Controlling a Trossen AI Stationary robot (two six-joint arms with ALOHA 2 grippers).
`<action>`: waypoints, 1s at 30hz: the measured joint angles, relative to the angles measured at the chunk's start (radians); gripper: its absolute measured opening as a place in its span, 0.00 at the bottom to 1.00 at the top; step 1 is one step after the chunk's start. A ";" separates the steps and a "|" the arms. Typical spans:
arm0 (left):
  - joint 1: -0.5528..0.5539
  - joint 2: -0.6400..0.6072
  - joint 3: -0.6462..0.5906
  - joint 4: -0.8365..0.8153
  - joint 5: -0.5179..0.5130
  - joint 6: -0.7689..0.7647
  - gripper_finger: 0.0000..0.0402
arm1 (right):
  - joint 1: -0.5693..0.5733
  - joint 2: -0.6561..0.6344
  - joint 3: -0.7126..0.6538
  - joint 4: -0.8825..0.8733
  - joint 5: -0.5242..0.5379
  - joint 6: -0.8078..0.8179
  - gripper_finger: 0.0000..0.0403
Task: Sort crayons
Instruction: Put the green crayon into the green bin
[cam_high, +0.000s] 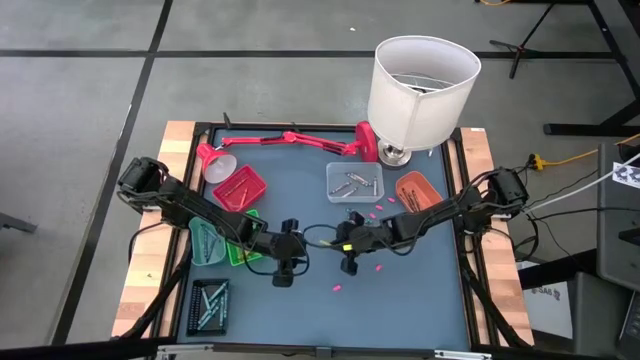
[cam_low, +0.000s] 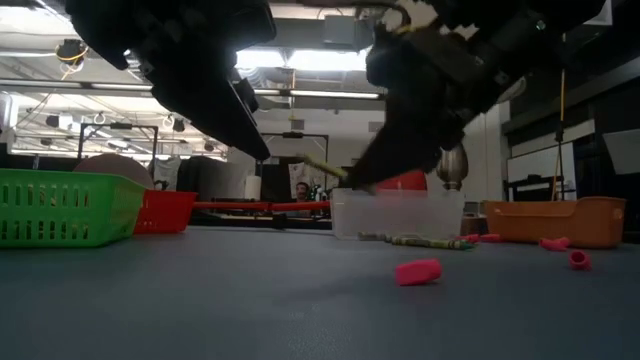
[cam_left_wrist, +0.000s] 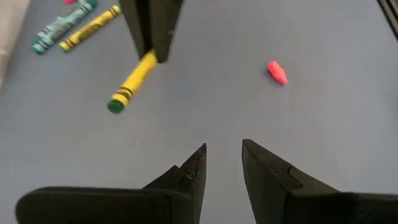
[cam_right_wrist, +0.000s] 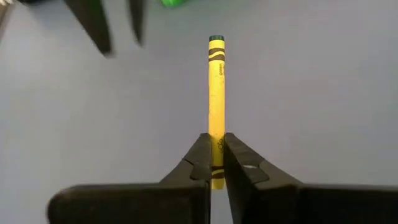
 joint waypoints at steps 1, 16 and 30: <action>0.000 0.000 0.000 0.002 -0.013 0.000 0.22 | 0.000 0.000 0.000 0.023 -0.001 -0.013 0.05; 0.000 0.000 0.000 0.059 -0.136 0.014 0.22 | 0.000 -0.002 0.001 0.196 -0.120 -0.191 0.05; 0.000 -0.001 0.000 0.143 -0.098 0.105 0.20 | 0.000 -0.002 0.001 0.192 -0.129 -0.192 0.05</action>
